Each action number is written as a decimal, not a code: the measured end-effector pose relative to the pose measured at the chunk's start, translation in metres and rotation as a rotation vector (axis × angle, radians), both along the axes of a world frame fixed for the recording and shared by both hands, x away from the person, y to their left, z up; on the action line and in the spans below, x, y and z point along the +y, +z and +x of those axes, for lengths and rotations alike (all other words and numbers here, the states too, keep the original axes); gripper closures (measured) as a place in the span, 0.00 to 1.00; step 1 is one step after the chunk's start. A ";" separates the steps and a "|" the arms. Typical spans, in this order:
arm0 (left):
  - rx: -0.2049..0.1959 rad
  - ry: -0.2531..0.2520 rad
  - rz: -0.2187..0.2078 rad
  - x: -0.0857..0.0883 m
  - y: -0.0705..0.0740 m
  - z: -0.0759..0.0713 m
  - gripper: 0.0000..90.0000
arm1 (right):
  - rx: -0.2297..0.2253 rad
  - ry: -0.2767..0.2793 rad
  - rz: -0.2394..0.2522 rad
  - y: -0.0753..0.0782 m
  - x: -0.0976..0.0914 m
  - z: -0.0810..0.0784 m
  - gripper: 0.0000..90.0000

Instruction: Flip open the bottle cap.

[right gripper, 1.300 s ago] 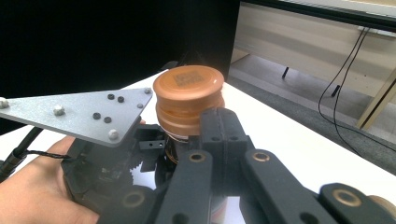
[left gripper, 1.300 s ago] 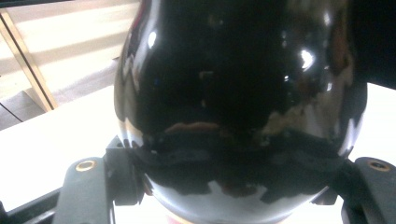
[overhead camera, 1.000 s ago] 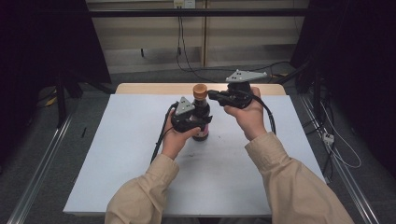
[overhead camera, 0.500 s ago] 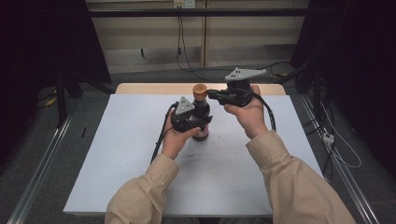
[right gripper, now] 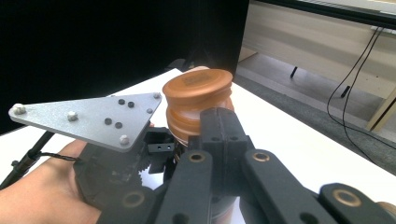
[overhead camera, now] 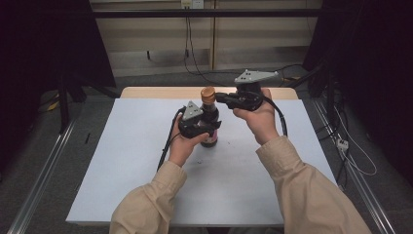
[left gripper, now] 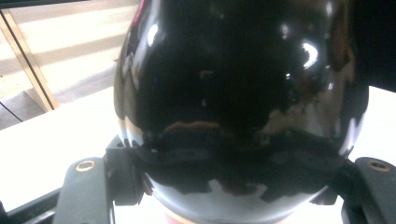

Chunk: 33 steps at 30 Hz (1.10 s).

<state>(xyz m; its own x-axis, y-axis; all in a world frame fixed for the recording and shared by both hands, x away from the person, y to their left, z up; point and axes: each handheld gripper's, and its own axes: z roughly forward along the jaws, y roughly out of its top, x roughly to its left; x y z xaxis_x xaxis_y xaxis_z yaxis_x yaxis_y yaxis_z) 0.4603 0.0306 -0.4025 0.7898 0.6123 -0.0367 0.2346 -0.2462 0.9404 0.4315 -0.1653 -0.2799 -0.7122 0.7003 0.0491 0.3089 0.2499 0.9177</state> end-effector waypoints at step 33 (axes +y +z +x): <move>0.000 0.007 -0.006 0.000 -0.001 0.000 0.34 | 0.000 -0.002 0.004 0.006 0.004 0.000 1.00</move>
